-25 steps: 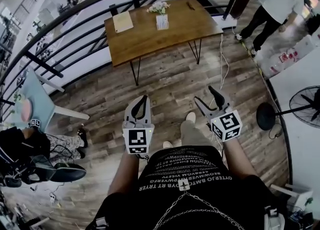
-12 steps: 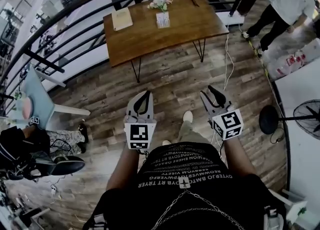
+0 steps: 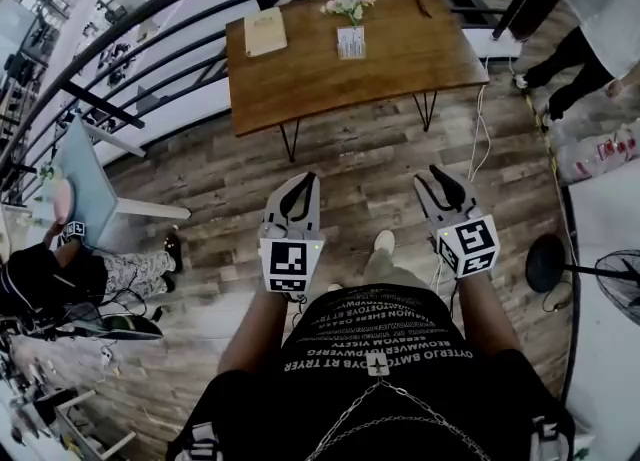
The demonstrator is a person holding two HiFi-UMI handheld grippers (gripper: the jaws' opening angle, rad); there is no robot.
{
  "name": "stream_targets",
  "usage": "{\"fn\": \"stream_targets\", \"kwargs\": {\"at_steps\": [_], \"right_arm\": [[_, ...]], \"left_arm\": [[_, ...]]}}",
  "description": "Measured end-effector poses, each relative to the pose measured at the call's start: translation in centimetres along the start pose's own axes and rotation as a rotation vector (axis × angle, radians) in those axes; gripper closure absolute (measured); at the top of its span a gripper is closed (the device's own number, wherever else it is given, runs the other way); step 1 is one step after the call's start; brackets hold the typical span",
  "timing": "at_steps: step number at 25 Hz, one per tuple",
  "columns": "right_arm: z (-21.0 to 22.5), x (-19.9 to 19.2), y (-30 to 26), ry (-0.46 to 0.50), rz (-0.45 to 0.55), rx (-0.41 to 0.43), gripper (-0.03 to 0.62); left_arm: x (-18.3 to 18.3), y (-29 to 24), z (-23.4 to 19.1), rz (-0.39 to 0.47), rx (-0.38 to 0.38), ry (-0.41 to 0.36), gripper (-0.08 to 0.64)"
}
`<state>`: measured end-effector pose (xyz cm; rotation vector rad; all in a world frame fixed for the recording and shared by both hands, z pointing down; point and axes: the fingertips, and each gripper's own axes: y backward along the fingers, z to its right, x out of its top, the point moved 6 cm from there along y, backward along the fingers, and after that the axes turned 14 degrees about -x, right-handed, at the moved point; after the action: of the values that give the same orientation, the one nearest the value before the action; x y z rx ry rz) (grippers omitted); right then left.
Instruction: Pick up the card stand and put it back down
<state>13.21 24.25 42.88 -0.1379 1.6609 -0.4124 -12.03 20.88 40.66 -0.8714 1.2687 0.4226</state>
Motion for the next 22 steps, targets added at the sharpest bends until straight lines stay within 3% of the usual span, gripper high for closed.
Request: {"fn": "stream_targets", "kwargs": {"at_steps": [8,22], "right_arm": [[2.8,1.2,-3.5,0.006,-0.009,0.018,0.453],[9.4,3.4,-8.0,0.009,0.021,0.074,0.453]], "left_arm": [[0.8,-3.2,-1.7,-0.009,0.027,0.029,0.531],[5.4,-10.0,-2.5,0.01,0.081,0.02,0.531]]}}
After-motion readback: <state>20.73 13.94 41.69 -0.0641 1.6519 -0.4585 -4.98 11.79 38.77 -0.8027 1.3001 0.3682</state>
